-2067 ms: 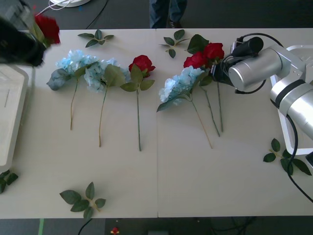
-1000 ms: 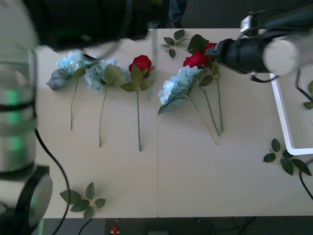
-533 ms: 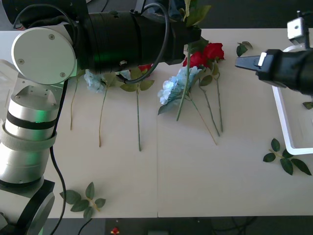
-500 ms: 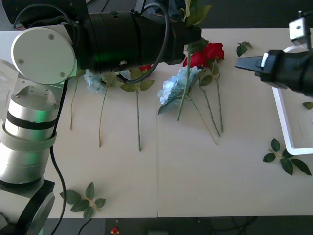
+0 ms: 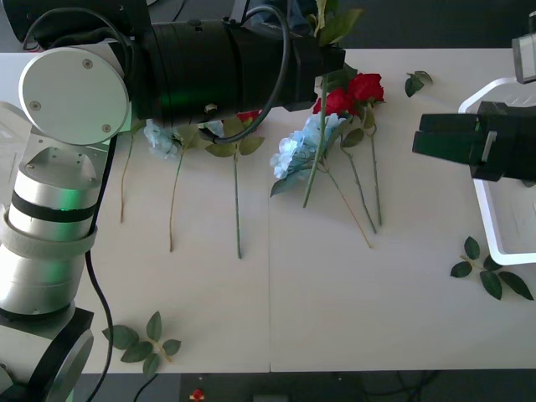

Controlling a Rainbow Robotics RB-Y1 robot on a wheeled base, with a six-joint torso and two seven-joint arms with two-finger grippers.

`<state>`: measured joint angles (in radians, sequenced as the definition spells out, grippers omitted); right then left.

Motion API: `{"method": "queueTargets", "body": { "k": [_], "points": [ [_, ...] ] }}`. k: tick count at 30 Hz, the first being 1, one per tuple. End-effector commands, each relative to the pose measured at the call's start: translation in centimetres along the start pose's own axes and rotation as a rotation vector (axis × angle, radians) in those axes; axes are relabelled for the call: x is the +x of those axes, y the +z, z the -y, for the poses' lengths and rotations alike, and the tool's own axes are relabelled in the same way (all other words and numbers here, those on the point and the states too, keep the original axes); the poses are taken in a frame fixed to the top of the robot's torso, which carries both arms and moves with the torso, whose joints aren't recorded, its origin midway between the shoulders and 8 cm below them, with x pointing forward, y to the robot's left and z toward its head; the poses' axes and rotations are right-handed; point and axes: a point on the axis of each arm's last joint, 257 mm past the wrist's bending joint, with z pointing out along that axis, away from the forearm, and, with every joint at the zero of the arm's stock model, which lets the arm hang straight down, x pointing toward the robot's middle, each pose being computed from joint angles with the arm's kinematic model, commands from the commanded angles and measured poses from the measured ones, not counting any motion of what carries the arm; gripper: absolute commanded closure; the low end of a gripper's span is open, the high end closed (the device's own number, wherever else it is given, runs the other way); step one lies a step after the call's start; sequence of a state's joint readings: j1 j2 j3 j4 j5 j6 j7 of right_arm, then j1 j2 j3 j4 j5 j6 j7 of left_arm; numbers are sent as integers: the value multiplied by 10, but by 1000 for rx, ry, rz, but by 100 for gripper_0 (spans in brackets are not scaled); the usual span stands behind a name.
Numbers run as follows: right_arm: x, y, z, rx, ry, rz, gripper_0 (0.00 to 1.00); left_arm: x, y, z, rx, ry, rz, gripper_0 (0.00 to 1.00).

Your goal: Place the red flowers into the right box and the blue flowers into the left box. If a person shows an open palm, hand one flower to the person first, then continue sorting.

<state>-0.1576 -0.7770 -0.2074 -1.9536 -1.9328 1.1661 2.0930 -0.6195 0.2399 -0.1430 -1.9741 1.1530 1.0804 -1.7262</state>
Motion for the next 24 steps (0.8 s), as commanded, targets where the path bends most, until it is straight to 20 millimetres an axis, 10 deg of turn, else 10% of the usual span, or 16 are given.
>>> {"method": "queueTargets", "body": {
  "k": [1,24],
  "points": [
    [-5,2,-26,-64,-116,-7,0,-7,-3,15,25,34,24,100],
    [-13,94,-57,-267,-63,68,0,-7,-3,15,25,34,24,100]
  ]
}}
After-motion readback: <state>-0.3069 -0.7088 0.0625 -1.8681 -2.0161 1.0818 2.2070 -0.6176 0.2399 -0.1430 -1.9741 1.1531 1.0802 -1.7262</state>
